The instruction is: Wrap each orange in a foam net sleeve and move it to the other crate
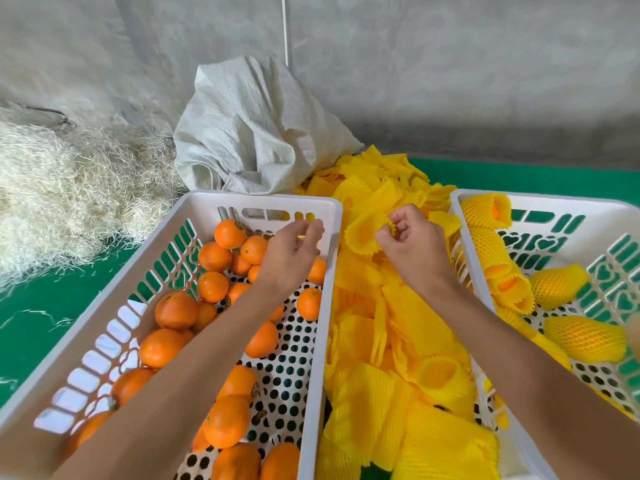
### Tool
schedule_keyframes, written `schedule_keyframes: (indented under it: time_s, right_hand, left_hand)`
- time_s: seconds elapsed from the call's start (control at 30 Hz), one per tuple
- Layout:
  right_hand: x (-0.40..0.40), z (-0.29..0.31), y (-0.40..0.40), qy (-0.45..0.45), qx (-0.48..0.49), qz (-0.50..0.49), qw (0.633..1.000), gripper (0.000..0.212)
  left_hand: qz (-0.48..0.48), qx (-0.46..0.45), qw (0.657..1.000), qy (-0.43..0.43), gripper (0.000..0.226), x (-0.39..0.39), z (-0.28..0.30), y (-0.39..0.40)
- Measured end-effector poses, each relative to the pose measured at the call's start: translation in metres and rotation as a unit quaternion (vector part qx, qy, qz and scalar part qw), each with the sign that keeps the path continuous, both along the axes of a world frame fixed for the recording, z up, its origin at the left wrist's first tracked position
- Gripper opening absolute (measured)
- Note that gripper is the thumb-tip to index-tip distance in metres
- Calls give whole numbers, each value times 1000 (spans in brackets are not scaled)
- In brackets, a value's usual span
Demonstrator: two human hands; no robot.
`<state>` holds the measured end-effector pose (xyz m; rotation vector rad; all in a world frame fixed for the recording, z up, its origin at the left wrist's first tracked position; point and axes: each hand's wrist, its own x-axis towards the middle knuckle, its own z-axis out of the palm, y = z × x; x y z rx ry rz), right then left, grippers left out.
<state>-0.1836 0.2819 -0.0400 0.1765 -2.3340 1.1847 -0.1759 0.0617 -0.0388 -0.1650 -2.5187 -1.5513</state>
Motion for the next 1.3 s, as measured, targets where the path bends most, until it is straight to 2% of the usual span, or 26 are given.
schedule_keyframes:
  time_s: [0.07, 0.17, 0.23, 0.3, 0.33, 0.4, 0.53, 0.63, 0.73, 0.87, 0.93, 1.03, 1.17, 1.23, 1.3]
  right_hand:
    - [-5, 0, 7, -13, 5, -6, 1000, 11]
    - [-9, -5, 11, -38, 3, 1, 999, 13]
    - [-11, -7, 12, -54, -9, 7, 998, 13]
    - [-11, -9, 11, -63, -13, 14, 998, 13]
    - [-12, -10, 11, -68, -19, 18, 997, 13]
    - [-12, -10, 11, -78, -27, 21, 996, 13]
    - [-13, -12, 11, -92, -38, 25, 995, 11]
    - [-14, -14, 12, -89, -38, 25, 995, 11]
    - [-14, -12, 12, -71, -31, 20, 997, 13]
    - [-11, -3, 10, -24, -23, -8, 999, 9]
    - [-9, 3, 9, -7, -23, -30, 999, 14]
    - [-5, 8, 6, 9, 51, -56, 997, 21]
    - [3, 11, 0, -2, 100, -32, 994, 22]
    - [7, 11, 1, 9, 110, 12, 994, 21]
    - [11, 12, 4, 43, 95, 79, 991, 23]
  left_hand:
    - [0, -129, 992, -15, 37, -5, -8, -15]
    - [-11, -297, 945, -135, 21, 2, -41, -37]
    - [-61, -350, 902, -244, 38, 7, -55, -47]
    - [-80, -466, 831, -293, 67, 6, -54, -50]
    - [-76, -515, 802, -293, 76, 3, -57, -50]
    - [-55, -557, 770, -306, 76, 0, -61, -45]
    - [-11, -595, 761, -257, 51, 5, -84, -38]
    - [10, -586, 781, -216, 41, 2, -79, -35]
    - [58, -547, 823, -141, 47, 0, -50, -21]
    - [128, -418, 899, 4, 67, 2, 2, 1]
    - [135, -369, 916, 85, 75, 10, 17, 9]
    - [100, -286, 935, 185, 72, 22, 28, 19]
    - [-11, -116, 981, 157, 75, 38, 33, 35]
    - [-63, -23, 990, 122, 71, 43, 29, 42]
    - [-126, 28, 990, 52, 65, 45, 26, 46]
